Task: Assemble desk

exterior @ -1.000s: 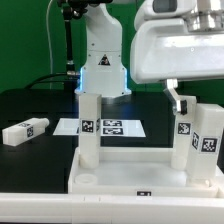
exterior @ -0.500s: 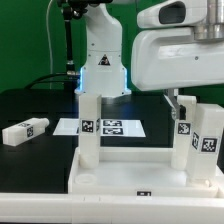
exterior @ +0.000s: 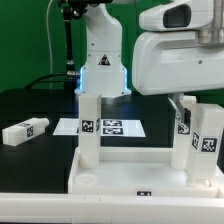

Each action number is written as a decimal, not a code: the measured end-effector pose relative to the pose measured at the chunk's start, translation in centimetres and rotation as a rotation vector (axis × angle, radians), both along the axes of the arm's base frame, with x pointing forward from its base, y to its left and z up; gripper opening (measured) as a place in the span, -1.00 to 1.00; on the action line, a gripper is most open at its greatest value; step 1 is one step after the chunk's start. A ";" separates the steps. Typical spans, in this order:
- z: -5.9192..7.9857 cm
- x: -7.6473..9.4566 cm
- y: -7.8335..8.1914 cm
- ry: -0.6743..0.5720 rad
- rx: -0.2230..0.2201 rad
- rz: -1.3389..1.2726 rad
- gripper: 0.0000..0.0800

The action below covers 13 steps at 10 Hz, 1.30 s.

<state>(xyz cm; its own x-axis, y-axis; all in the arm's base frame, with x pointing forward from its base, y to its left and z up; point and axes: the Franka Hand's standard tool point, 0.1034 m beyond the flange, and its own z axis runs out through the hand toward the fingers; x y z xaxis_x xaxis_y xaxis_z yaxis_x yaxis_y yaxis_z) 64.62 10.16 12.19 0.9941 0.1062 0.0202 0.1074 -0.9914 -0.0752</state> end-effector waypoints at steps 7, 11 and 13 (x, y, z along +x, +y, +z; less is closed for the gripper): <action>-0.1 0.0 -0.4 0.011 0.001 -0.149 -0.27; -0.1 0.1 -0.6 0.027 0.018 -0.582 -0.27; -0.1 0.1 -0.7 0.044 0.021 -0.791 -0.27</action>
Offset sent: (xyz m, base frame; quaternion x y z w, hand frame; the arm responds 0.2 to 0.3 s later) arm 0.0000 0.0000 0.0000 0.0000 0.0000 0.0000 1.0000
